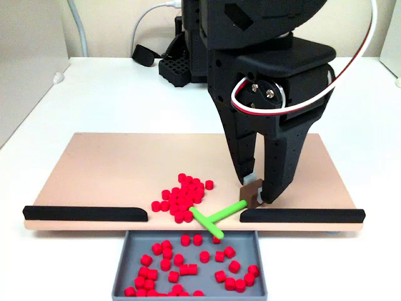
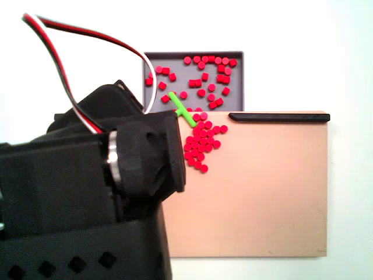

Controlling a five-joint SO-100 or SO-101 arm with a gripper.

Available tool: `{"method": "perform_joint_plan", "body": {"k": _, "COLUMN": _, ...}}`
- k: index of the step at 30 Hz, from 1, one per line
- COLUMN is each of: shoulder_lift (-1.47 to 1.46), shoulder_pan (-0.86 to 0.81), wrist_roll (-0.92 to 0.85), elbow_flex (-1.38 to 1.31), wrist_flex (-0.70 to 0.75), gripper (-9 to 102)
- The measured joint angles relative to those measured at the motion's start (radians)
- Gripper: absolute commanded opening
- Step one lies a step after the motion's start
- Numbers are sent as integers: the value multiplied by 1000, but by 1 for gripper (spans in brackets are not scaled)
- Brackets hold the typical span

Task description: Push granules from left to the grey container

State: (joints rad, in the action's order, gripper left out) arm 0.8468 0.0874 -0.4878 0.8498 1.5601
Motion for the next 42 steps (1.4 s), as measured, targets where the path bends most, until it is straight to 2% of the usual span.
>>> {"method": "perform_joint_plan", "body": {"k": 14, "shoulder_lift": 2, "shoulder_pan": -26, "wrist_roll": -236, "elbow_flex": 0, "wrist_flex": 0, "gripper": 0}}
{"method": "perform_joint_plan", "body": {"k": 28, "shoulder_lift": 172, "shoulder_pan": -32, "wrist_roll": -525, "elbow_flex": 49, "wrist_flex": 49, "gripper": 0}}
{"method": "perform_joint_plan", "body": {"k": 35, "shoulder_lift": 426, "shoulder_pan": -37, "wrist_roll": -653, "elbow_flex": 267, "wrist_flex": 75, "gripper": 0}}
{"method": "perform_joint_plan", "body": {"k": 42, "shoulder_lift": 770, "shoulder_pan": -43, "wrist_roll": -842, "elbow_flex": 661, "wrist_flex": 83, "gripper": 0}}
